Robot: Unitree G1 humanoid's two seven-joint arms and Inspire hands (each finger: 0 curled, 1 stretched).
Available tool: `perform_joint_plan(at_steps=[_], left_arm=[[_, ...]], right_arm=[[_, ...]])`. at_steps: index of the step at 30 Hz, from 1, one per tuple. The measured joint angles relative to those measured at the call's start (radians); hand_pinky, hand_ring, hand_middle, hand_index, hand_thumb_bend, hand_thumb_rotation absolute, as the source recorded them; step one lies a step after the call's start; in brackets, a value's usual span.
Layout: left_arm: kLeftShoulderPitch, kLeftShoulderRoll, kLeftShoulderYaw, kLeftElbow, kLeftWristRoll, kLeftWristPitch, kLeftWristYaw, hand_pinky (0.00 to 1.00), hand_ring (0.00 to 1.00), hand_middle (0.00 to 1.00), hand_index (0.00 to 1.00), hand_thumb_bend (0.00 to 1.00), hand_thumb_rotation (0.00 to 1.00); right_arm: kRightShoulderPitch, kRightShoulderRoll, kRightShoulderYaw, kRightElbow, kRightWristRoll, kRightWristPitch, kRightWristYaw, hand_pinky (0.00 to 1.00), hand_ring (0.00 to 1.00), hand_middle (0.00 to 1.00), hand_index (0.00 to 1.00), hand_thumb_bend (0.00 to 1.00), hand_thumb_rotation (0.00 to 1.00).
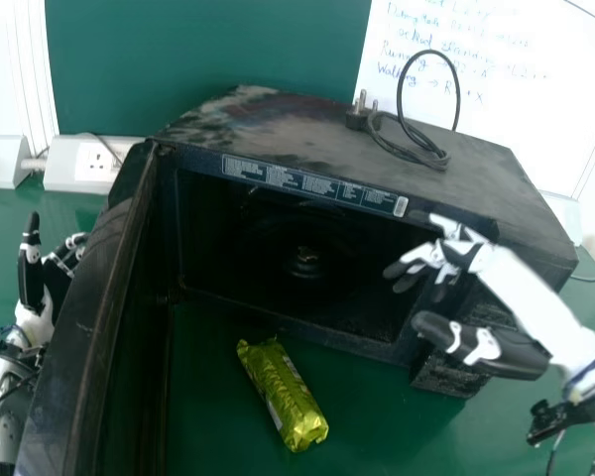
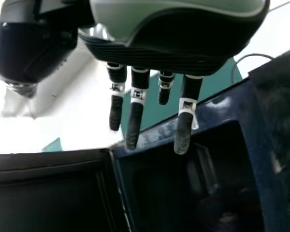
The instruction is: Put biscuit inside oven
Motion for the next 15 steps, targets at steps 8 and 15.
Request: perform_joint_plan(at_steps=[8,15], left_arm=[[0.000,-0.035,-0.021,-0.053,0.003,0.019,0.045,0.24,0.33,0.41,0.49,0.52,0.08],[0.002,-0.051,-0.035,-0.071,0.007,0.019,0.056,0.25,0.33,0.41,0.49,0.52,0.08]], right_arm=[[0.037,-0.060,-0.014,-0.024,0.021,0.052,0.036,0.68,0.80,0.83,0.85,0.98,0.66],[0.051,-0.101,0.014,-0.142,-0.141,0.224,0.000,0.78,0.89,0.91,0.91,1.00,0.67]])
